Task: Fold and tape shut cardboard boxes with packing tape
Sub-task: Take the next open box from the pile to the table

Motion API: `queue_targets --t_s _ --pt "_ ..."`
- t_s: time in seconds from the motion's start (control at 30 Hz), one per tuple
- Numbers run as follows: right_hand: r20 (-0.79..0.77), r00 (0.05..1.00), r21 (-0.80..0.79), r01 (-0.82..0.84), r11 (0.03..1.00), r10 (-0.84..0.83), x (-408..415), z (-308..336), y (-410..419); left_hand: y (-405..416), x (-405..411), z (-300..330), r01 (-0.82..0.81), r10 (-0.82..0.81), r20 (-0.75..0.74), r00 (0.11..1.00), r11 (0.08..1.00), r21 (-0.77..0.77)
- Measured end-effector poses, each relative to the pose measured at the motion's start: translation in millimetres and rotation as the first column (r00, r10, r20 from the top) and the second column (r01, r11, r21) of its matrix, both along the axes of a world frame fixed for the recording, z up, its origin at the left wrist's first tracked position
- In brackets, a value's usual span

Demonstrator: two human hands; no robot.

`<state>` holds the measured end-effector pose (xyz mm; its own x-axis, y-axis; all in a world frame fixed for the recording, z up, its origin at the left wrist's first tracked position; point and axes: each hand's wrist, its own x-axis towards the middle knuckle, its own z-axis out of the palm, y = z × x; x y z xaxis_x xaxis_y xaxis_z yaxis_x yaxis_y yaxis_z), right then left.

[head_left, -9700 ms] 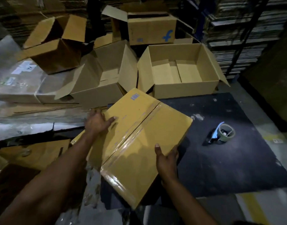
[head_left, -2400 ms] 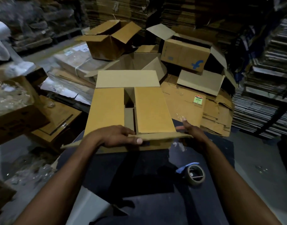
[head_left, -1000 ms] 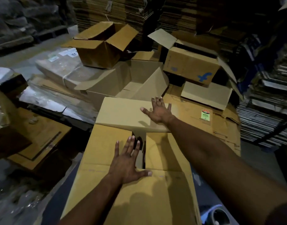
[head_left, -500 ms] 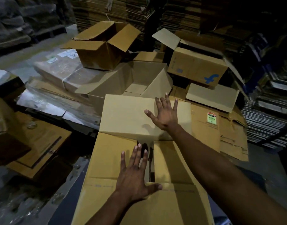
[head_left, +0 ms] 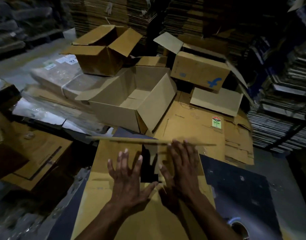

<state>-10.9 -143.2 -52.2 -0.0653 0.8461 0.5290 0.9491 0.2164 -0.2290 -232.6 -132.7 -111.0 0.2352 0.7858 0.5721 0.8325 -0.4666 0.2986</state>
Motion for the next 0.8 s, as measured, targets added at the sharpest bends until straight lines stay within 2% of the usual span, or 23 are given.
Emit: queue_targets --t_s 0.07,0.13,0.2,0.27,0.37,0.47,0.53,0.67,0.8 --pt "-0.049 0.999 0.026 -0.008 1.000 0.009 1 -10 -22 -10 -3 5 -0.004 0.006 -0.013 1.000 0.988 0.157" --pt "-0.062 0.998 0.010 0.006 1.000 -0.005 3 -18 -36 -18 -4 14 0.021 -0.007 -0.068 0.998 0.980 0.196" --pt "-0.049 0.999 -0.018 0.015 1.000 -0.016 7 -27 -45 -20 -4 23 0.029 -0.015 -0.134 0.991 0.994 0.103" --pt "-0.032 0.999 -0.044 0.027 0.999 -0.029 12 -33 -53 -16 -4 25 0.019 -0.036 -0.209 0.977 0.997 -0.081" --pt "-0.038 0.997 -0.162 0.059 0.985 -0.066 22 -35 -60 -10 -5 16 -0.002 -0.101 -0.306 0.947 0.948 -0.318" --pt "0.014 0.996 -0.319 0.090 0.943 -0.091 33 -35 -64 -8 -13 5 0.060 -0.179 -0.303 0.936 0.929 -0.365" --pt "0.045 0.997 -0.370 0.076 0.926 -0.064 38 -36 -66 -8 -20 3 0.106 -0.227 -0.293 0.929 0.921 -0.376" --pt "0.115 0.984 -0.405 0.169 0.898 -0.133 37 -39 -72 -12 -31 -8 0.144 -0.318 -0.310 0.896 0.869 -0.474" --pt "0.131 0.984 -0.379 0.161 0.911 -0.120 39 -51 -67 -21 -32 -26 0.140 -0.332 -0.327 0.885 0.858 -0.494"
